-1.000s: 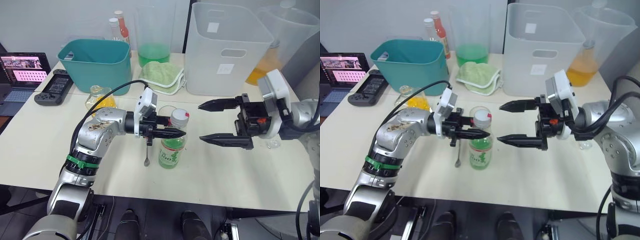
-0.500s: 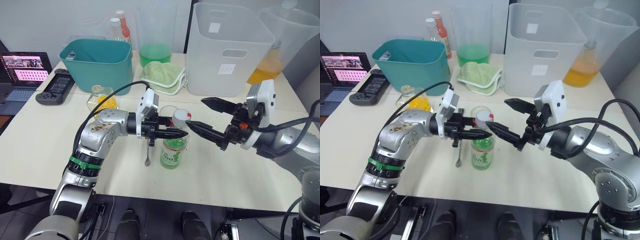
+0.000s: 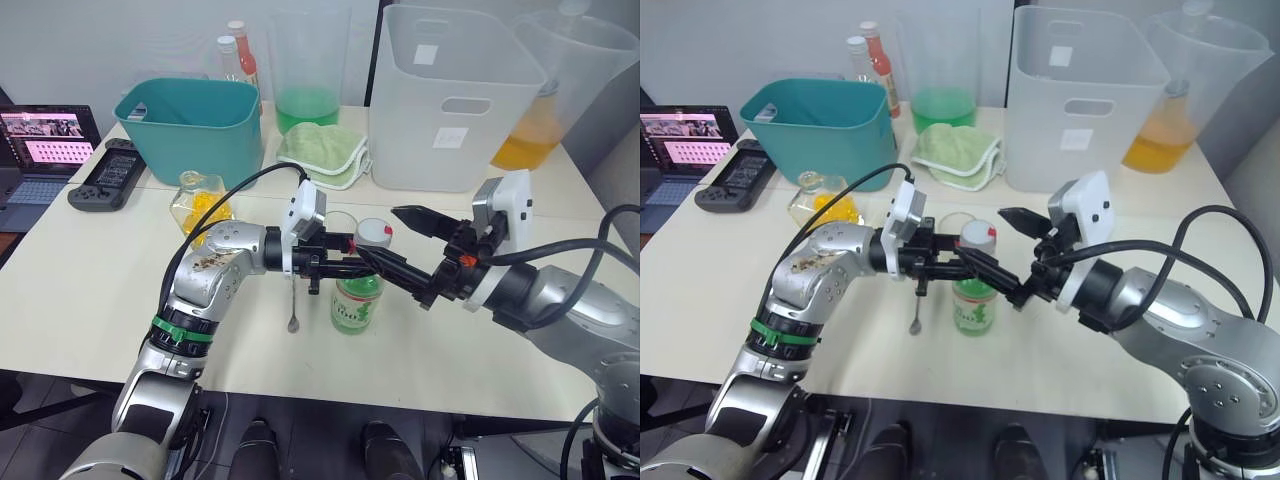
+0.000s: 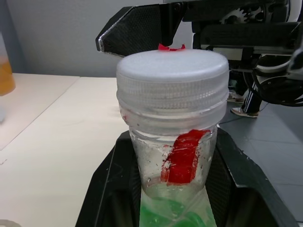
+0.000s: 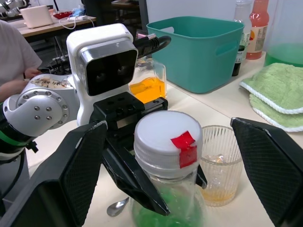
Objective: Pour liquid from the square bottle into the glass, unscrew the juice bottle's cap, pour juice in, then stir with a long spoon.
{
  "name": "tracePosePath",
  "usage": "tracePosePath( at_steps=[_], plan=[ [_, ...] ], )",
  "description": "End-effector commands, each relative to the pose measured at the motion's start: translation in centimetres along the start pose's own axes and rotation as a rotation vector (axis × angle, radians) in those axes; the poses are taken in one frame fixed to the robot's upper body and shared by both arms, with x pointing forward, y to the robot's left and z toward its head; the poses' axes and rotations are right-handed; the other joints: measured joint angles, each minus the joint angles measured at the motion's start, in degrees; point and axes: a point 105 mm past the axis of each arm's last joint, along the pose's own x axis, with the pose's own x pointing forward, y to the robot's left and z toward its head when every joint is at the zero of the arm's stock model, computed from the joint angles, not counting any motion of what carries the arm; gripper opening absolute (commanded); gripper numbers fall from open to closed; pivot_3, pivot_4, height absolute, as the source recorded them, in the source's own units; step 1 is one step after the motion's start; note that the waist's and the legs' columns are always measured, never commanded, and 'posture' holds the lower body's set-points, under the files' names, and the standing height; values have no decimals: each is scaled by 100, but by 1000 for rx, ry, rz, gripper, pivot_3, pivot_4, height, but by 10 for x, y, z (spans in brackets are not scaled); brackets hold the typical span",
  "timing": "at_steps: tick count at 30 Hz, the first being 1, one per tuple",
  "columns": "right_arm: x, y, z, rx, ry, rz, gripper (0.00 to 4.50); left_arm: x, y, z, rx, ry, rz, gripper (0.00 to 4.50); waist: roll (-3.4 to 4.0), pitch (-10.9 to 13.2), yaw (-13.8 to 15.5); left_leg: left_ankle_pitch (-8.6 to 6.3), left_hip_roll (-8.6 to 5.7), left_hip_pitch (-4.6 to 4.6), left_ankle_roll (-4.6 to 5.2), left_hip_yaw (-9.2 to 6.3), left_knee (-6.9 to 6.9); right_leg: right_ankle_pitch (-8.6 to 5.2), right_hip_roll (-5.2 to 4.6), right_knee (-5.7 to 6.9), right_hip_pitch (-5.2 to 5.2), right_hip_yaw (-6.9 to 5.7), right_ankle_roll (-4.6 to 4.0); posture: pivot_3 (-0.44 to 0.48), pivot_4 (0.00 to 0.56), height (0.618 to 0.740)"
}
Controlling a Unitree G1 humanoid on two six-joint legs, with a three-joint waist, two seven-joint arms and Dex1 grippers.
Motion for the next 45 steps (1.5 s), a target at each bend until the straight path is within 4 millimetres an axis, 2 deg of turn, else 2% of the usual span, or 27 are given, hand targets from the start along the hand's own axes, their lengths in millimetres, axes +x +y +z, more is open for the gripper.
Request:
tracePosePath(
  at_steps=[1,5,12,13,14,19,25,30,34,35,37,40,43,45],
  plan=[
    [1,4,4,1,-6,6,4435,4,-6,10,62,-22,-17,1346,0,0,0,0,0,0,0,0,0,0,0,0,0,0,0,0,150,734],
    [2,1,-1,6,17,-20,4435,4,-6,9,65,-15,-14,1346,0,0,1,0,0,-1,1,0,0,0,0,-2,0,0,0,0,150,734],
    [6,4,-4,7,25,4,2324,4,-5,10,71,-6,-16,1346,0,0,0,0,0,-1,1,0,0,0,0,-2,0,0,0,0,150,734],
    [6,7,-3,-3,32,39,1920,4,-5,9,72,-4,-15,1346,0,0,0,0,0,-1,1,0,0,0,0,-2,0,0,0,0,150,734],
    [5,10,-3,-18,44,74,1708,4,-6,9,74,-1,-14,1346,0,0,0,0,0,-1,1,0,0,0,0,-2,0,0,0,0,150,734],
    [4,14,-4,-90,100,229,1701,4,-7,10,79,6,-16,1346,0,0,1,0,0,-1,1,0,0,0,0,-4,-1,0,0,0,150,734],
    [12,-1,-4,-141,170,603,1701,-2,-10,10,90,17,-10,1346,2,1,-39,0,0,2,1,0,0,-1,1,-6,-2,0,1,0,150,734],
    [18,-14,0,-202,184,795,1701,-6,-12,10,89,34,0,1346,3,2,-32,0,0,0,0,1,-1,-1,1,-7,-2,0,3,0,150,734],
    [22,-25,6,-241,188,859,1701,-6,-12,11,88,37,6,1346,5,3,-27,1,0,1,0,1,-3,-1,1,-5,-2,0,3,0,150,734],
    [20,-27,6,-242,211,872,2723,-6,-13,11,88,37,8,1346,6,3,-26,1,0,-1,0,0,-2,-1,1,-6,-3,0,3,0,150,734],
    [15,-28,5,-258,253,893,3395,-6,-13,11,86,37,9,1346,6,4,0,1,0,-3,-1,1,-2,-1,0,-6,-3,-3,3,0,150,734],
    [13,-25,20,-291,221,870,4383,-6,-14,10,78,37,9,1346,7,4,2,1,0,-5,-1,0,-2,-2,-1,-5,-2,-11,4,0,150,734],
    [11,-26,27,-327,189,812,4449,-5,-15,10,71,34,8,1346,8,4,1,1,0,-4,-1,0,-2,-1,-1,-3,-2,-11,4,0,150,734],
    [4,-29,32,-377,144,677,4449,-4,-15,9,67,29,8,1346,7,4,25,1,1,-5,-2,1,-3,-2,-1,-4,0,-14,4,0,150,734]
  ],
)
